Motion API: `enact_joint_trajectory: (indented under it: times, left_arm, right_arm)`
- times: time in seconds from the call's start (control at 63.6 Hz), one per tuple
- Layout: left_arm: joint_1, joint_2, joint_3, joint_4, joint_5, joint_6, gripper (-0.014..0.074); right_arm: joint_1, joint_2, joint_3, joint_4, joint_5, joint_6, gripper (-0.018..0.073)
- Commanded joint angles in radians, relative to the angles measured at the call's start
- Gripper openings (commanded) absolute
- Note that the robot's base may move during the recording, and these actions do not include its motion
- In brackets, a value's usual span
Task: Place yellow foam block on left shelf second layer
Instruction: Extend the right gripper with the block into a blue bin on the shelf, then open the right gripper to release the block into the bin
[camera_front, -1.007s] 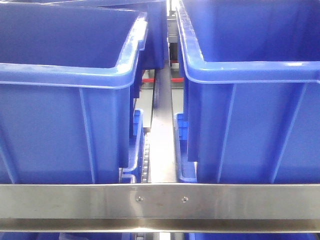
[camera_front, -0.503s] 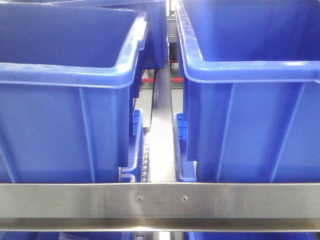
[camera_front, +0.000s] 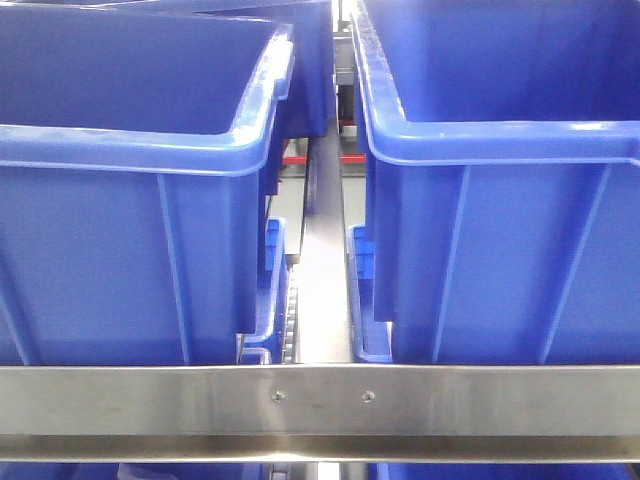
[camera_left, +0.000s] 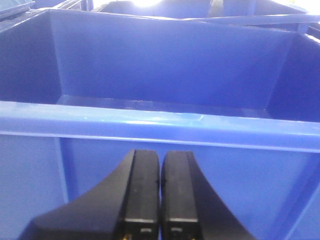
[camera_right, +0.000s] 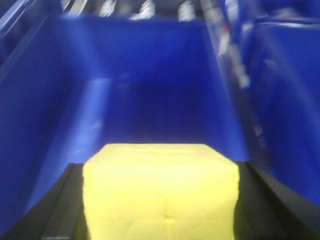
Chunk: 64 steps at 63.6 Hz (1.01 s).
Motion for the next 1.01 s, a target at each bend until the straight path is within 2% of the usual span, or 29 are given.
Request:
enact_joint_trajectory:
  times: [0.0, 0.173, 0.503, 0.818, 0.991]
  left_arm:
    - [-0.003, -0.014, 0.028, -0.007, -0.089, -0.004, 0.0136]
    - [-0.003, -0.014, 0.028, -0.007, -0.089, -0.004, 0.0136]
    - [-0.003, -0.014, 0.028, -0.007, -0.089, -0.004, 0.0136]
    - [-0.003, -0.014, 0.028, -0.007, -0.089, -0.004, 0.0136]
    - [-0.003, -0.014, 0.028, -0.007, -0.089, -0.004, 0.0136]
  right_arm:
    - [0.036, 0.153, -0.105, 0.040, -0.083, -0.092, 0.0299]
    - [0.042, 0.421, -0.245, 0.130, -0.083, -0.159, 0.0299]
    - [0.034, 0.774, -0.357, 0.133, -0.099, -0.160, 0.0299]
    - [0.026, 0.930, -0.358, 0.133, -0.204, -0.160, 0.0299]
    - [0.026, 0.973, -0.358, 0.133, -0.210, -0.160, 0.0299]
